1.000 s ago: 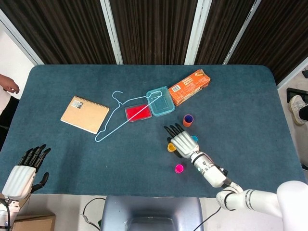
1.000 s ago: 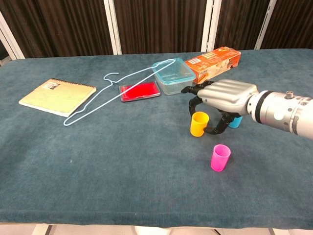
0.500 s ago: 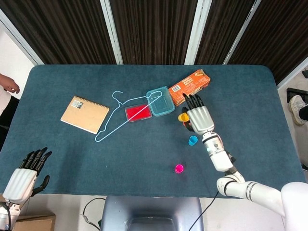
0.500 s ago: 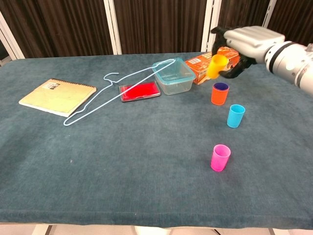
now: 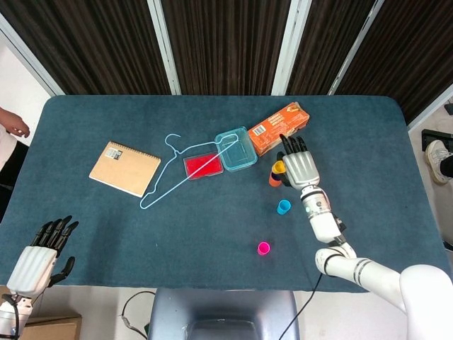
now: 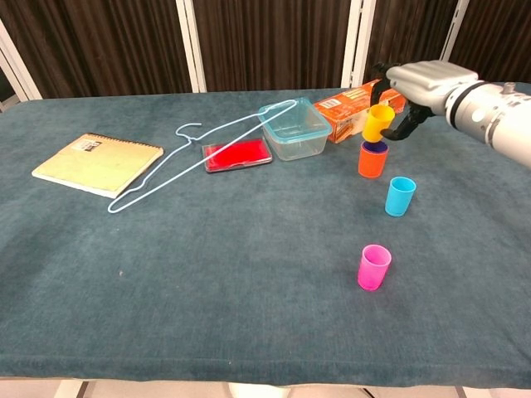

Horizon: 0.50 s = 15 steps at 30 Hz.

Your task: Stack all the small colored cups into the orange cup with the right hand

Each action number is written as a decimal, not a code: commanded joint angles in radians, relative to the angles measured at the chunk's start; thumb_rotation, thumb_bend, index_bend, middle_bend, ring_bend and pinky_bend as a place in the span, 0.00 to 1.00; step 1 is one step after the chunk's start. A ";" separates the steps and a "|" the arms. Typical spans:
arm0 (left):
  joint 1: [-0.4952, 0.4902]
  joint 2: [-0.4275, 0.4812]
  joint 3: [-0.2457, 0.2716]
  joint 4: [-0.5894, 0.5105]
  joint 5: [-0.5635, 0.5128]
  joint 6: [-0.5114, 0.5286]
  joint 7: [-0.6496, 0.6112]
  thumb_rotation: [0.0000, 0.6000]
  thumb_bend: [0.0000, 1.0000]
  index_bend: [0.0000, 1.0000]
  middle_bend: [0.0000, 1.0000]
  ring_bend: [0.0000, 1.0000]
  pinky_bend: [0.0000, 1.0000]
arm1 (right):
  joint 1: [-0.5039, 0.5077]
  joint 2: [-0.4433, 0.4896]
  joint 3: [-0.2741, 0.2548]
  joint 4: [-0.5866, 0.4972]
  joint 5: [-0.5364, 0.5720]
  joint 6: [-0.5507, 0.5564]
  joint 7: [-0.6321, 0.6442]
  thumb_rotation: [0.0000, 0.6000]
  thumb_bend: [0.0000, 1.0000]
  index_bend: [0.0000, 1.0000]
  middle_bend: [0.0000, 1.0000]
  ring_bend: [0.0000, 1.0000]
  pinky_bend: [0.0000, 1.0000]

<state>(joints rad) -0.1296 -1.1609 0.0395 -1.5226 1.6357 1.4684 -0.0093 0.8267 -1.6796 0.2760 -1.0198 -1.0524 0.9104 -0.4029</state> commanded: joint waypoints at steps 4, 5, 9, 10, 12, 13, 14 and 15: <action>0.003 0.002 0.002 0.002 0.003 0.007 -0.007 1.00 0.46 0.00 0.00 0.00 0.09 | 0.000 -0.016 -0.009 0.007 0.008 -0.002 -0.020 1.00 0.47 0.62 0.08 0.00 0.00; 0.003 0.003 0.002 0.002 0.004 0.008 -0.009 1.00 0.46 0.00 0.00 0.00 0.09 | -0.001 -0.017 -0.011 0.008 0.015 -0.007 -0.026 1.00 0.47 0.61 0.08 0.00 0.00; 0.004 0.003 0.003 0.002 0.007 0.011 -0.011 1.00 0.46 0.00 0.00 0.00 0.09 | -0.001 -0.013 -0.017 0.003 0.044 -0.031 -0.059 1.00 0.47 0.47 0.08 0.00 0.00; 0.004 0.003 0.003 0.002 0.007 0.011 -0.011 1.00 0.46 0.00 0.00 0.00 0.09 | -0.002 -0.010 -0.018 -0.002 0.048 -0.034 -0.064 1.00 0.47 0.42 0.07 0.00 0.00; 0.003 0.003 0.002 0.002 0.006 0.011 -0.012 1.00 0.46 0.00 0.00 0.00 0.09 | -0.006 0.003 -0.022 -0.025 0.051 -0.035 -0.069 1.00 0.47 0.33 0.04 0.00 0.00; 0.003 0.004 0.002 0.002 0.005 0.010 -0.012 1.00 0.46 0.00 0.00 0.00 0.09 | -0.010 0.013 -0.024 -0.043 0.047 -0.033 -0.065 1.00 0.47 0.26 0.02 0.00 0.00; 0.003 0.003 0.001 0.002 0.004 0.010 -0.013 1.00 0.46 0.00 0.00 0.00 0.09 | -0.018 0.029 -0.028 -0.074 0.032 -0.022 -0.053 1.00 0.47 0.23 0.02 0.00 0.00; 0.003 0.003 0.001 0.003 0.004 0.009 -0.013 1.00 0.46 0.00 0.00 0.00 0.09 | -0.026 0.044 -0.034 -0.102 0.016 -0.010 -0.042 1.00 0.47 0.20 0.01 0.00 0.00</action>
<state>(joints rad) -0.1266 -1.1576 0.0406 -1.5200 1.6399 1.4777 -0.0223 0.8147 -1.6632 0.2515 -1.0752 -1.0135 0.8841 -0.4612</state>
